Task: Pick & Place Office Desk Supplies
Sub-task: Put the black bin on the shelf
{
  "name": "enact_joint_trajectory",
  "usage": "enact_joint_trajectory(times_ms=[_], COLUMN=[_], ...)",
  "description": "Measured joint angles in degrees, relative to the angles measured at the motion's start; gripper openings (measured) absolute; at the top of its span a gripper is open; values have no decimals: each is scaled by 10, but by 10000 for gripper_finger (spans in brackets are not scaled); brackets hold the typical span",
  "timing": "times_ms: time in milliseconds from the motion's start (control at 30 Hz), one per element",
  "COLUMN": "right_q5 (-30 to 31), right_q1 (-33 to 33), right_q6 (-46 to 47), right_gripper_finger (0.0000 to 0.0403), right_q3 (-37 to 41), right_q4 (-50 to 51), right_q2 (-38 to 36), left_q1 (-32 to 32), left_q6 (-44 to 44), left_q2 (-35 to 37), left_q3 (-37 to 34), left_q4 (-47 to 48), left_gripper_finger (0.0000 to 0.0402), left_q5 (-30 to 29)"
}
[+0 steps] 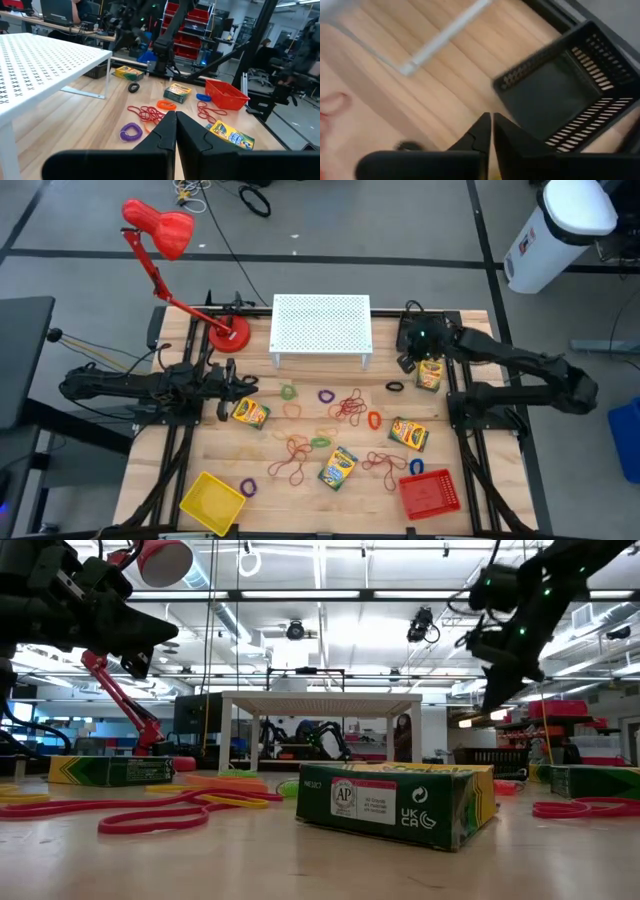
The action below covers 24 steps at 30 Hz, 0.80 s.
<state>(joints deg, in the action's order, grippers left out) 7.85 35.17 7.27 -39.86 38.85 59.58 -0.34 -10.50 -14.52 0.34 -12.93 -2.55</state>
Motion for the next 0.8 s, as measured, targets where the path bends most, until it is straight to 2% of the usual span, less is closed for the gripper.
enact_joint_trajectory(times_ms=[133,367,567,800], right_q5=[-13,20,20,13], right_q1=[41,42,54,73], right_q6=[-72,-150,-224,-259], right_gripper_finger=[71,117,121,120], right_q3=[-1,-36,-39,-38], right_q4=[9,24,13,8], right_q2=[34,92,140,175], left_q1=[0,0,0,0], left_q6=[7,5,27,30], left_q2=[0,0,0,0], left_q3=[0,0,0,0], left_q4=[0,0,0,-16], left_gripper_finger=[11,11,11,11], left_q5=[0,1,-4,-15])
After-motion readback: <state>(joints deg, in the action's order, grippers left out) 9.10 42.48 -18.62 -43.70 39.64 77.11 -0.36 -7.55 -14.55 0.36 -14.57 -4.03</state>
